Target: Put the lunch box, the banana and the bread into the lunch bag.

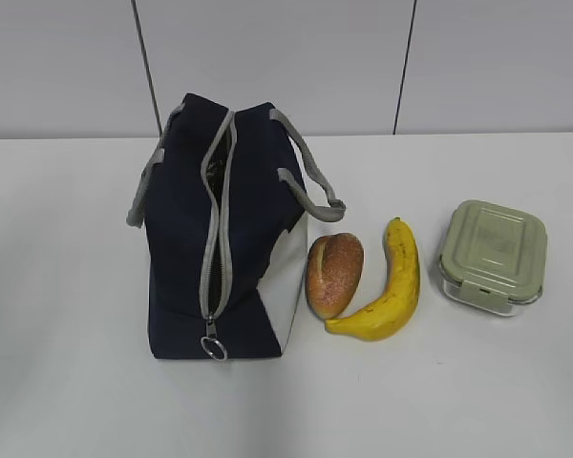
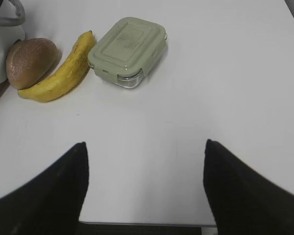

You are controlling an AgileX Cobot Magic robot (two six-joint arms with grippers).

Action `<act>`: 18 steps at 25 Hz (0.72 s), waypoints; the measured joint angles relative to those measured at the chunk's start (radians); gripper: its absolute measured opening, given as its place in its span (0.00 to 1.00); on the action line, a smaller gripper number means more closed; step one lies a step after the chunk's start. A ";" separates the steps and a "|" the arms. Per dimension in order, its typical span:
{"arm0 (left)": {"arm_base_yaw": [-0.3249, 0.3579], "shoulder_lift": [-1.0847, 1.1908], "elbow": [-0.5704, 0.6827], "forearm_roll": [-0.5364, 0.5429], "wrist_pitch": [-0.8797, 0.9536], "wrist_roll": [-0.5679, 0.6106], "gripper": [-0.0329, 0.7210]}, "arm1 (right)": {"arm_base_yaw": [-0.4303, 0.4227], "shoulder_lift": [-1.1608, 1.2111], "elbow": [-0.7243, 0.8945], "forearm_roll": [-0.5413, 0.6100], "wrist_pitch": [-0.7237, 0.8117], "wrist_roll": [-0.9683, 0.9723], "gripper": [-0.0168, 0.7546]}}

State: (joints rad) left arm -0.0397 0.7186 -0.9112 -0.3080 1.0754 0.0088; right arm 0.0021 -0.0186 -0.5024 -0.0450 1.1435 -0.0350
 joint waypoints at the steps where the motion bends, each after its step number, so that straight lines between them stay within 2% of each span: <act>1: -0.010 0.035 -0.025 -0.020 0.000 0.005 0.36 | 0.000 0.000 0.000 0.000 0.000 0.000 0.72; 12: -0.172 0.503 -0.301 -0.043 -0.012 0.009 0.36 | 0.000 0.000 0.000 0.000 0.000 0.000 0.72; 18: -0.240 0.749 -0.476 -0.021 -0.017 0.009 0.44 | 0.000 0.000 0.000 0.000 0.000 0.000 0.72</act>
State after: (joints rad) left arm -0.2797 1.4681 -1.3871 -0.3290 1.0586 0.0178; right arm 0.0021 -0.0186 -0.5024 -0.0450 1.1435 -0.0350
